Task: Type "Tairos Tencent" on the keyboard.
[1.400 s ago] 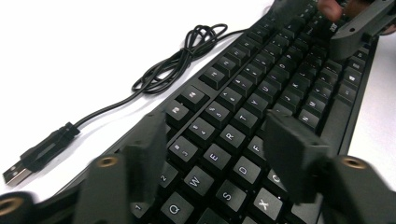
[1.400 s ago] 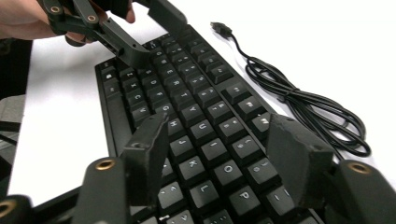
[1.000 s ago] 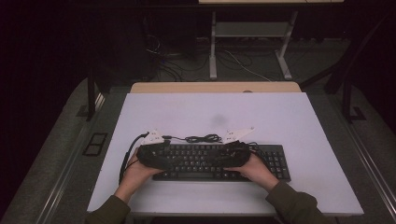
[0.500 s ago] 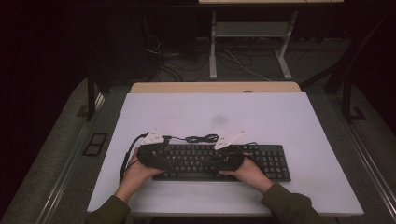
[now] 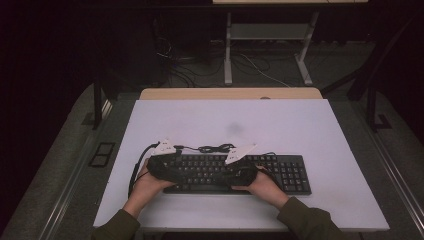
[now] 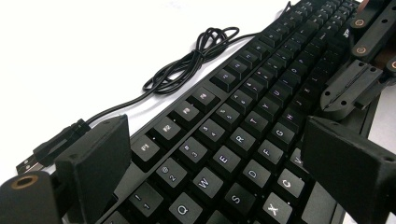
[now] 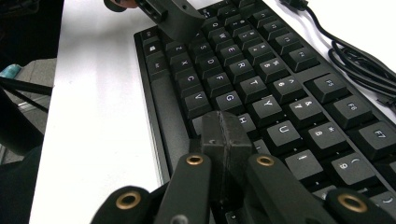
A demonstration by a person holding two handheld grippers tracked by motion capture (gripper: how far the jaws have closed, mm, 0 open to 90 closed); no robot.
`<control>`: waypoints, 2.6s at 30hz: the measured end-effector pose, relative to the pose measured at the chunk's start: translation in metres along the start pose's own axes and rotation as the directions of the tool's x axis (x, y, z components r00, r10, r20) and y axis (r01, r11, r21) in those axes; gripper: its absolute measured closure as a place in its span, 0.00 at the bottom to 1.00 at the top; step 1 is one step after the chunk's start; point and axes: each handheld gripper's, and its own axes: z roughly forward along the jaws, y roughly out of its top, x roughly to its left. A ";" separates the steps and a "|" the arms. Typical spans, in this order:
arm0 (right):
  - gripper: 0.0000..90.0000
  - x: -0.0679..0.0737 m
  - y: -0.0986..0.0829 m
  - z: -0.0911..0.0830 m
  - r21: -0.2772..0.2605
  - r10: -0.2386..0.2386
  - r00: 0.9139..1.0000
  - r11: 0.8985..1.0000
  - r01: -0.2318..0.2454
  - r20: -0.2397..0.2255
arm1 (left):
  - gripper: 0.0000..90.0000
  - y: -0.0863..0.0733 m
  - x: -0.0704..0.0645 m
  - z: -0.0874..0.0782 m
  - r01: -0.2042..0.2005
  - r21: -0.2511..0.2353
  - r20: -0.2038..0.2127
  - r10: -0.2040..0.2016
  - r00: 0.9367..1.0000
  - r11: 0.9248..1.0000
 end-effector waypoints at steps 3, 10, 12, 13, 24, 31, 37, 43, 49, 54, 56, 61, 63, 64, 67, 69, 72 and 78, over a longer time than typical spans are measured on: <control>0.99 0.000 -0.001 0.001 0.005 -0.002 1.000 1.000 0.002 0.001 | 0.09 0.000 0.000 0.000 -0.001 0.000 0.000 0.001 1.000 1.000; 0.99 0.000 -0.002 0.004 0.023 -0.001 1.000 1.000 0.001 0.003 | 0.09 0.000 0.000 0.000 0.002 0.000 0.001 -0.002 1.000 1.000; 0.99 0.000 -0.002 0.004 0.025 0.000 1.000 1.000 0.000 0.002 | 0.09 0.000 0.000 0.000 0.002 0.000 0.001 -0.002 1.000 1.000; 0.99 0.000 -0.002 0.004 0.027 -0.002 1.000 1.000 0.002 0.004 | 0.09 0.000 0.000 0.000 0.001 0.000 0.001 -0.001 1.000 1.000; 0.95 -0.001 0.001 -0.002 0.005 0.002 1.000 1.000 -0.002 0.003 | 0.10 0.000 0.000 0.000 -0.001 -0.003 0.001 0.001 1.000 1.000; 0.80 -0.005 0.002 -0.012 -0.027 0.016 1.000 1.000 -0.016 0.019 | 0.16 0.000 -0.001 -0.001 -0.009 -0.008 0.008 0.009 1.000 1.000; 0.65 -0.012 0.000 -0.023 -0.051 0.034 0.998 0.998 -0.032 0.044 | 0.32 0.002 -0.004 -0.001 -0.025 -0.014 0.029 0.025 0.999 1.000; 0.55 -0.019 -0.002 -0.032 -0.076 0.058 0.995 0.996 -0.052 0.082 | 0.54 0.004 -0.008 0.005 -0.037 0.004 0.073 0.036 0.997 0.999; 0.47 -0.025 -0.005 -0.037 -0.086 0.070 0.992 0.994 -0.061 0.107 | 0.77 0.008 -0.014 0.014 -0.047 0.022 0.106 0.045 0.993 0.999; 0.45 -0.027 -0.006 -0.039 -0.086 0.079 0.990 0.994 -0.069 0.114 | 0.92 0.012 -0.019 0.021 -0.057 0.033 0.104 0.053 0.993 0.998; 0.44 -0.028 -0.007 -0.040 -0.087 0.082 0.990 0.994 -0.072 0.118 | 0.99 0.014 -0.020 0.024 -0.058 0.039 0.096 0.054 0.994 0.998; 0.42 -0.029 -0.007 -0.042 -0.091 0.083 0.988 0.993 -0.072 0.127 | 0.99 0.017 -0.021 0.032 -0.065 0.062 0.101 0.058 0.993 0.996; 0.42 -0.030 -0.008 -0.042 -0.091 0.082 0.988 0.993 -0.071 0.129 | 0.99 0.017 -0.022 0.035 -0.064 0.071 0.099 0.057 0.993 0.995; 0.41 -0.030 -0.008 -0.043 -0.090 0.081 0.988 0.993 -0.070 0.130 | 0.99 0.017 -0.022 0.036 -0.067 0.073 0.097 0.060 0.993 0.995; 0.41 -0.029 -0.007 -0.043 -0.094 0.081 0.988 0.993 -0.069 0.131 | 0.99 0.017 -0.022 0.039 -0.073 0.081 0.098 0.065 0.993 0.994; 0.41 -0.029 -0.008 -0.043 -0.093 0.080 0.988 0.993 -0.068 0.130 | 0.99 0.016 -0.022 0.039 -0.070 0.083 0.099 0.062 0.993 0.994; 0.41 -0.030 -0.008 -0.044 -0.093 0.080 0.988 0.993 -0.068 0.132 | 0.99 0.016 -0.021 0.040 -0.067 0.082 0.098 0.059 0.993 0.994; 0.40 -0.030 -0.008 -0.045 -0.097 0.084 0.988 0.993 -0.071 0.133 | 0.99 0.014 -0.021 0.041 -0.068 0.090 0.097 0.060 0.993 0.994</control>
